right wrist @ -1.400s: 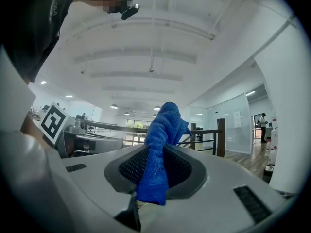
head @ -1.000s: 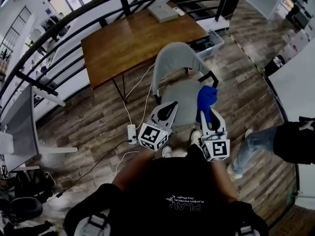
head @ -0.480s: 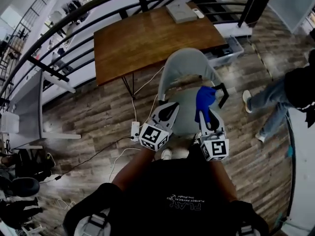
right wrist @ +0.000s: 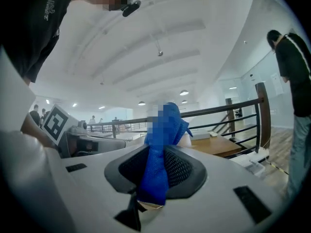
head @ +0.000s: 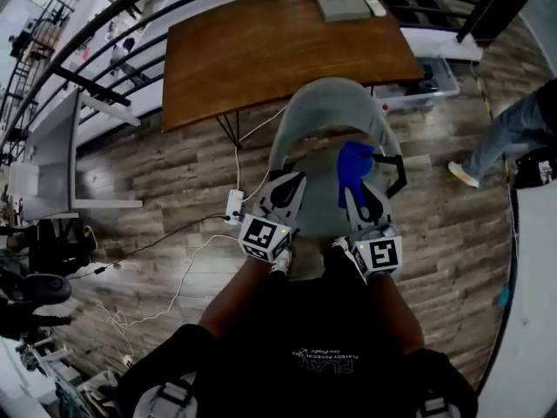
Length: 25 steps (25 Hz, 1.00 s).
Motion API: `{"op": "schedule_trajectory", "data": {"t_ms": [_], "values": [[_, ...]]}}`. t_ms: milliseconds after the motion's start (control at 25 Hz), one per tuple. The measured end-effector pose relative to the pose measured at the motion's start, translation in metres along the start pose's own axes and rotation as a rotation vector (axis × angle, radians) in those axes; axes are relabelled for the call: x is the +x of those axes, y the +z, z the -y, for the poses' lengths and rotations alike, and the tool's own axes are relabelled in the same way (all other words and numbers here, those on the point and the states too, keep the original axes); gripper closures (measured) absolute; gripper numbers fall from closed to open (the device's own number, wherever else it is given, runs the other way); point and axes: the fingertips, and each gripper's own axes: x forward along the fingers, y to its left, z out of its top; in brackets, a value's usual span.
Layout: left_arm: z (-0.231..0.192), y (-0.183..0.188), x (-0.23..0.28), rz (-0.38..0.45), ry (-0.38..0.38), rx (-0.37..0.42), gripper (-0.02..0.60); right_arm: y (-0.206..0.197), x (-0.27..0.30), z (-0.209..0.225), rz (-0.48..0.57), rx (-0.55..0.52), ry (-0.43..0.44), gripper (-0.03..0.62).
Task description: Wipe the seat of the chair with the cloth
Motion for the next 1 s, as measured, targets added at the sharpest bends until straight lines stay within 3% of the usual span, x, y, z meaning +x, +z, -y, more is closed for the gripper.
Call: {"op": "schedule_trajectory", "data": {"t_ms": [200, 480, 680, 800, 1000], "values": [[-0.012, -0.028, 0.016, -0.035, 0.120, -0.032, 0.575, -0.024, 0.025, 0.019, -0.030, 0.029, 0.101, 0.502], [-0.048, -0.071, 0.030, -0.074, 0.256, -0.060, 0.575, -0.072, 0.057, 0.014, -0.141, 0.006, 0.279, 0.502], [-0.072, -0.109, 0.034, -0.091, 0.315, -0.007, 0.575, -0.120, 0.081, 0.011, -0.199, 0.009, 0.300, 0.502], [-0.084, -0.142, 0.041, -0.091, 0.314, 0.004, 0.575, -0.153, 0.094, 0.007, -0.233, -0.011, 0.297, 0.502], [-0.091, -0.205, 0.046, -0.110, 0.305, -0.067, 0.575, -0.219, 0.109, 0.002, -0.300, -0.009, 0.278, 0.502]]}}
